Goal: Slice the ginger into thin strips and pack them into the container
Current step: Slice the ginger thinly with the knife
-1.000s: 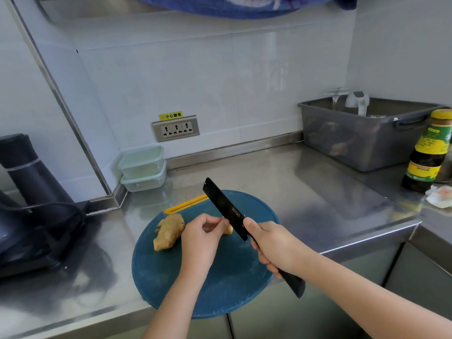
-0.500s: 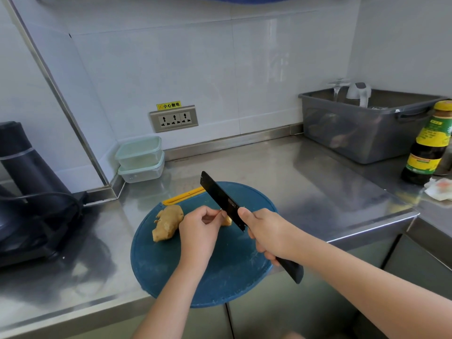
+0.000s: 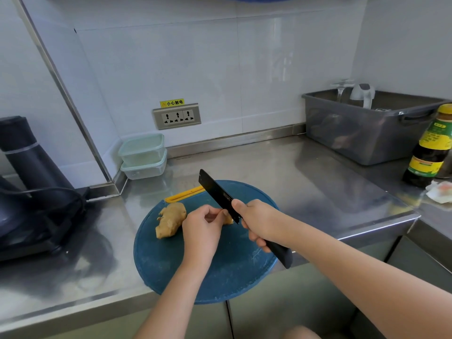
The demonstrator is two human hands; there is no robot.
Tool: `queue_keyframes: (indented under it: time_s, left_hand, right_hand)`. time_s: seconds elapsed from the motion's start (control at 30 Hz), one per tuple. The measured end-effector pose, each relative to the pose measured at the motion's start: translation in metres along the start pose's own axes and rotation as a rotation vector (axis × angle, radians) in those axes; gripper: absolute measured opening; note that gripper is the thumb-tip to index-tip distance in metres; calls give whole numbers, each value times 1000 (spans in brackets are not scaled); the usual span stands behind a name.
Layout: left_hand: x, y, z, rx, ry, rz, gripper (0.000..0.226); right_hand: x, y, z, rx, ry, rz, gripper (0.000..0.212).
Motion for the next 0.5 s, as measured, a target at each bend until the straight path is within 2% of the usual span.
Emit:
queue_keyframes:
  time_s: [0.2, 0.5]
  left_hand:
    - [2, -3, 1, 2, -14, 51, 3]
    - [4, -3, -1, -58, -61, 19, 5]
  right_hand:
    - [5, 3, -2, -26, -21, -5, 48]
    - [34, 14, -38, -82, -83, 32, 51]
Point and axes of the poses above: each hand's wrist, its own x-axis away from the middle knuckle, its own y-axis out of the back of the hand, z = x × y, the point moved 3 cm from there along -x, towards the middle knuckle, and after that the axes turned 11 degrees about -x, right-handed, at the moved point
